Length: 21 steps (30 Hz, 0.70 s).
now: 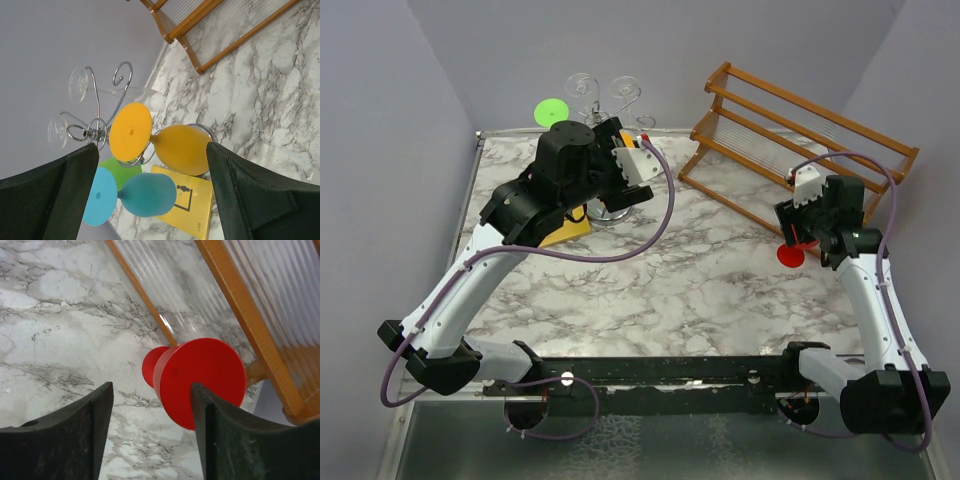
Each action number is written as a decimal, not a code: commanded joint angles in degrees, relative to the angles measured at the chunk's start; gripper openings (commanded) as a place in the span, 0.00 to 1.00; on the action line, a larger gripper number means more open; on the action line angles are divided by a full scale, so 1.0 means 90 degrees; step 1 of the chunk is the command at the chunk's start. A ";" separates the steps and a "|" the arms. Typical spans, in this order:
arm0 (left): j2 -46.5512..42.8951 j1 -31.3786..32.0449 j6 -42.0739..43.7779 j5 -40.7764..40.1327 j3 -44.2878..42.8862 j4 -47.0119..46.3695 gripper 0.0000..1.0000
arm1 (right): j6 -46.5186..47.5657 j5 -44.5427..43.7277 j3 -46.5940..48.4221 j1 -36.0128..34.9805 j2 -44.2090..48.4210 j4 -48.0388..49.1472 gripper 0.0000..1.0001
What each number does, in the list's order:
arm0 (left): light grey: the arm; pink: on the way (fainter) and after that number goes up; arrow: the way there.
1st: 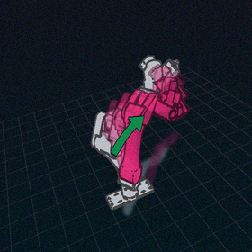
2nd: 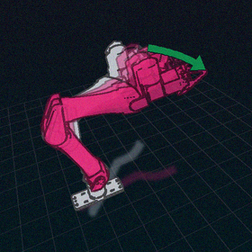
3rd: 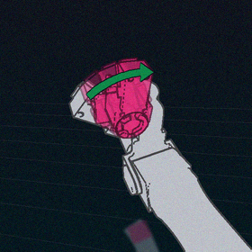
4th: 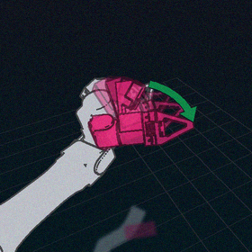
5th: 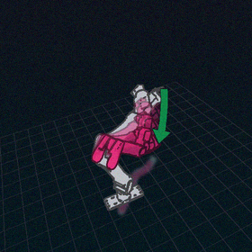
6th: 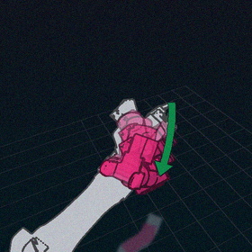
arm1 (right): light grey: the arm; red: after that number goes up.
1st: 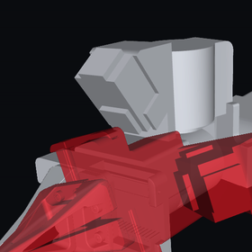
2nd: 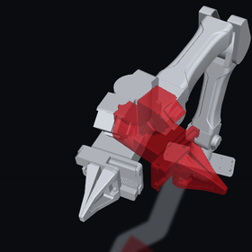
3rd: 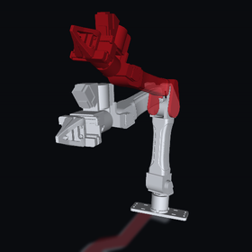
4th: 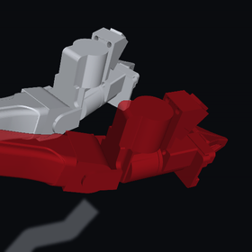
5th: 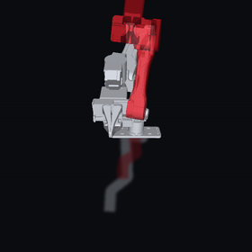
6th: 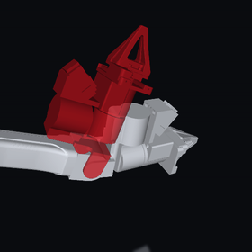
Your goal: Place the wine glass upside down on the wine glass rack
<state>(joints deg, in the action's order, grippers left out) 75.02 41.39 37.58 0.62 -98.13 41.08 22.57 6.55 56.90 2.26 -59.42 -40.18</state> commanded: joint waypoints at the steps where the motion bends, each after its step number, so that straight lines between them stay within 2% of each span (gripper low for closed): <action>1: 0.0020 0.0030 -0.0114 0.0175 -0.0039 -0.0151 0.92 | 0.0009 -0.0158 0.0030 0.0032 -0.0276 -0.0175 0.58; 6: 0.0042 0.0025 -0.0107 0.0166 -0.0053 -0.0122 0.92 | 0.0058 -0.0184 0.0069 0.0032 -0.0541 -0.0239 0.51; 11: 0.0046 0.0030 -0.0081 0.0151 -0.0043 -0.0102 0.92 | 0.0090 -0.0263 0.0125 0.0032 -0.0851 -0.0309 0.39; 14: 0.0054 0.0030 -0.0063 0.0151 -0.0032 -0.0091 0.92 | 0.0117 -0.0247 0.0175 0.0032 -0.0946 -0.0376 0.28; 19: 0.0046 0.0030 -0.0081 0.0175 -0.0008 -0.0111 0.92 | 0.0187 -0.0247 0.0181 0.0032 -0.0983 -0.0392 0.06; 21: 0.0043 0.0031 -0.0109 0.0184 0.0011 -0.0127 0.92 | 0.0234 -0.0232 0.0203 0.0032 -0.1009 -0.0407 0.02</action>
<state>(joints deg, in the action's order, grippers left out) 75.35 41.39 37.50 0.67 -98.13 41.08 23.46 5.39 56.93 2.26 -68.14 -43.31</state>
